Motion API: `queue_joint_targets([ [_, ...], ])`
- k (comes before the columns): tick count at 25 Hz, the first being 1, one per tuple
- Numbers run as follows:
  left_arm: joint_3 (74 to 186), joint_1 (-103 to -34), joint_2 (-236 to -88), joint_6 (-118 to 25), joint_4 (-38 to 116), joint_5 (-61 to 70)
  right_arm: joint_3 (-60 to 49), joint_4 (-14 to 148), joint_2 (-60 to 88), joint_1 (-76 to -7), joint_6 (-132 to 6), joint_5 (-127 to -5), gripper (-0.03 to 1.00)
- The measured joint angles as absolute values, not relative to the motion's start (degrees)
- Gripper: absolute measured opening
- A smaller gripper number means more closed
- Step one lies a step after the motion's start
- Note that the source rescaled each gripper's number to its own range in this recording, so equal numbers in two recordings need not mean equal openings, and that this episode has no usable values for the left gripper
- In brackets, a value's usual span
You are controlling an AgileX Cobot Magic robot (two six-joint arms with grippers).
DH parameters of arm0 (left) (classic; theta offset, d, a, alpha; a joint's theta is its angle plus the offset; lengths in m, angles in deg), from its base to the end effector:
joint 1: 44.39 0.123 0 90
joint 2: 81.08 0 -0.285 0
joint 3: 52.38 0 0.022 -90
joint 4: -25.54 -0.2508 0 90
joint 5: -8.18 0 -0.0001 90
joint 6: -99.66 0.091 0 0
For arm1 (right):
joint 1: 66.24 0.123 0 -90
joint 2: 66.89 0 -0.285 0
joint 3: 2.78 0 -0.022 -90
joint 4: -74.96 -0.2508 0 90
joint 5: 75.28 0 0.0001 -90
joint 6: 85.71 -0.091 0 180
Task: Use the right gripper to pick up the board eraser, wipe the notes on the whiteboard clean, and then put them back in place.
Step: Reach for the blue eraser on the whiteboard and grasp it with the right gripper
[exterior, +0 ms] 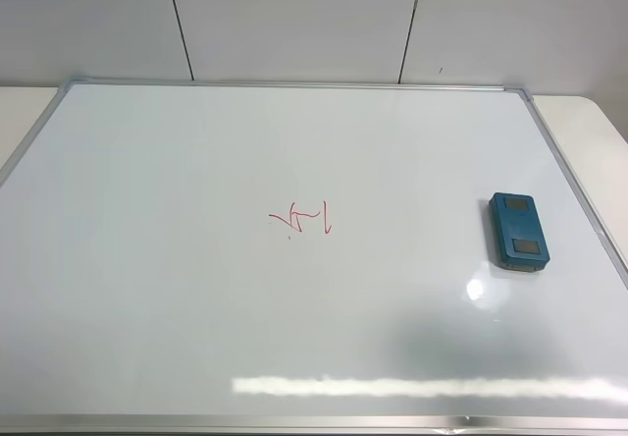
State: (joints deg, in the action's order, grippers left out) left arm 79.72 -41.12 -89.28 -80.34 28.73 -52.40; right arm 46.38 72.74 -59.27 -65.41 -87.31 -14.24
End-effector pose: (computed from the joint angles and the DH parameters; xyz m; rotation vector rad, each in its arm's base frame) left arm -0.0047 -0.0047 0.2809 -0.0555 2.0346 -0.0307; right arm -0.0044 0.0030 0.2741 0.0121 2.0565 0.0728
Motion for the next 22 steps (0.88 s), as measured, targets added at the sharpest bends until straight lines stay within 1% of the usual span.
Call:
queue_joint_targets([
  [22, 79.7, -41.1, -89.3, -80.3, 28.7, -52.4, 46.4, 72.6, -59.3, -65.4, -87.3, -14.3, 1.00],
])
